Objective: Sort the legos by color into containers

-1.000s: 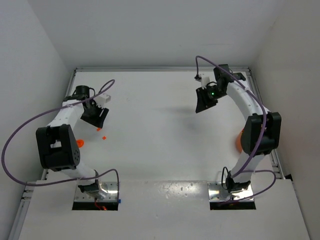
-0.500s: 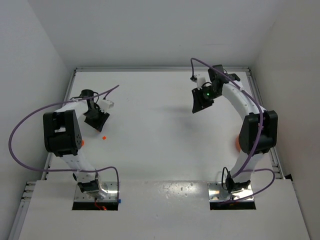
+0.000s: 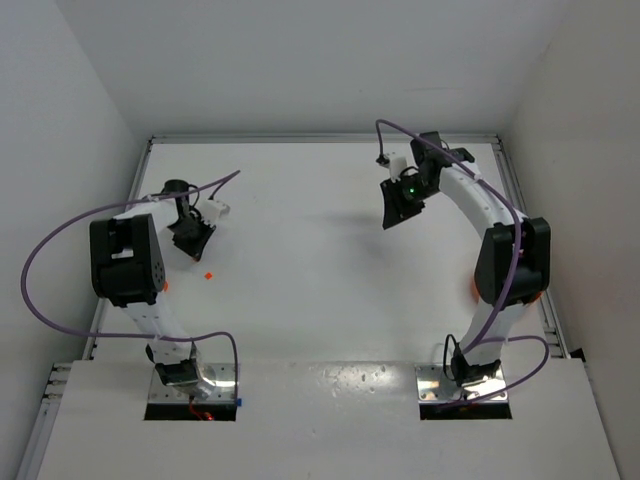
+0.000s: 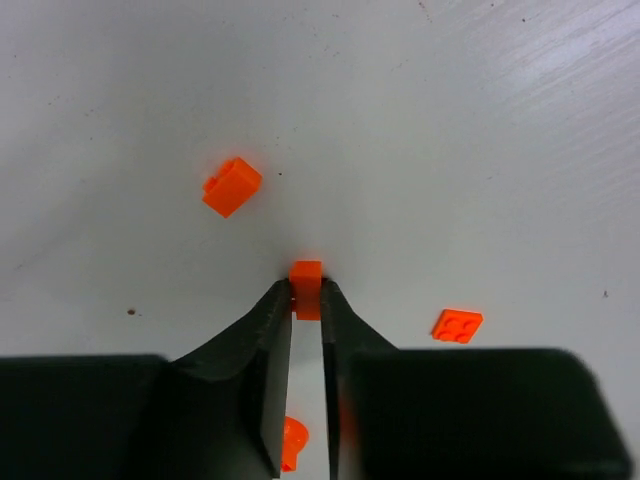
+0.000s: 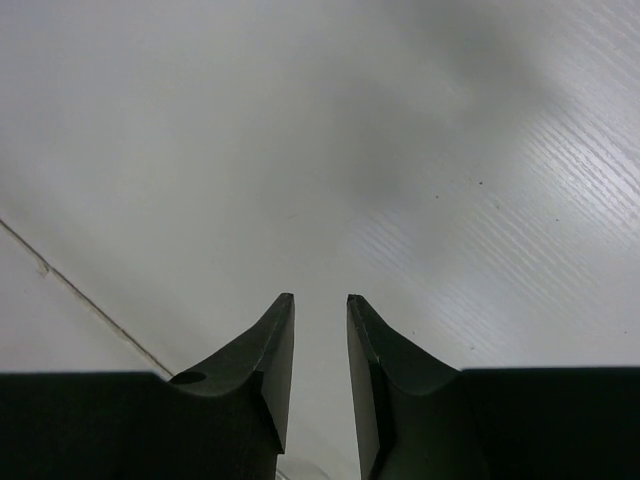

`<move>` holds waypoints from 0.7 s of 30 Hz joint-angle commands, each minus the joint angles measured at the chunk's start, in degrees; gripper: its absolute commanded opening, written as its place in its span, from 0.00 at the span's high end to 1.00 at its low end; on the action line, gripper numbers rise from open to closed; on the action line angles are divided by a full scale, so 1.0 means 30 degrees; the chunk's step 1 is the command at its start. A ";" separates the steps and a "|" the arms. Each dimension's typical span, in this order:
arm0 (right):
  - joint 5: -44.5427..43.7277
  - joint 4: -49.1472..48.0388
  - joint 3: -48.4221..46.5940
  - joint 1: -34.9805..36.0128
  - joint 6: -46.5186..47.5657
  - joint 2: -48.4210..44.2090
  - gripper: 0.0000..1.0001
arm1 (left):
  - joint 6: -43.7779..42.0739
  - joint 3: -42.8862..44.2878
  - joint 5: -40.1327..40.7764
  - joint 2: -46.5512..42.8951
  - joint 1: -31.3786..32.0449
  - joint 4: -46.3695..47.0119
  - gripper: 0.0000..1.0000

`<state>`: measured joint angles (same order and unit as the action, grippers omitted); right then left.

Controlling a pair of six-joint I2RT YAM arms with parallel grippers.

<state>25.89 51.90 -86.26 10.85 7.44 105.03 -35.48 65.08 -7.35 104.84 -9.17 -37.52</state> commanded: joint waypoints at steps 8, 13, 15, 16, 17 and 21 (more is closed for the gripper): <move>0.2002 -0.3146 0.2205 0.0629 -0.0137 -0.2928 0.74 | 0.0342 0.0657 -0.5008 -0.1045 -0.0869 -0.1872 1.00; 0.3468 -0.6397 0.2913 0.1654 -0.0574 -0.4425 0.67 | 0.1047 0.3587 -1.5038 -0.2248 -0.1719 -0.6553 1.00; 0.4021 -0.6606 0.2389 0.2383 -0.0576 -0.3874 0.64 | 0.1455 0.4057 -1.7691 -0.2250 -0.1719 -0.7558 1.00; 0.4287 -0.6432 0.1690 0.2679 -0.0402 -0.3608 0.62 | 0.1457 0.4320 -2.0054 -0.1931 -0.1719 -0.8781 1.00; 0.4812 -0.6431 0.1364 0.3001 -0.0401 -0.3373 0.61 | 0.1457 0.4323 -2.1122 -0.1667 -0.1719 -0.9460 1.00; 0.5052 -0.8038 0.0718 0.5485 0.0036 -0.2641 0.44 | 0.3145 0.3217 -2.3972 -0.1368 -0.1719 -0.8977 1.00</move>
<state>36.93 33.85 -81.12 22.52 6.17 95.46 -30.44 77.14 -64.29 100.73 -14.11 -61.34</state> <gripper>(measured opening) 0.531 0.153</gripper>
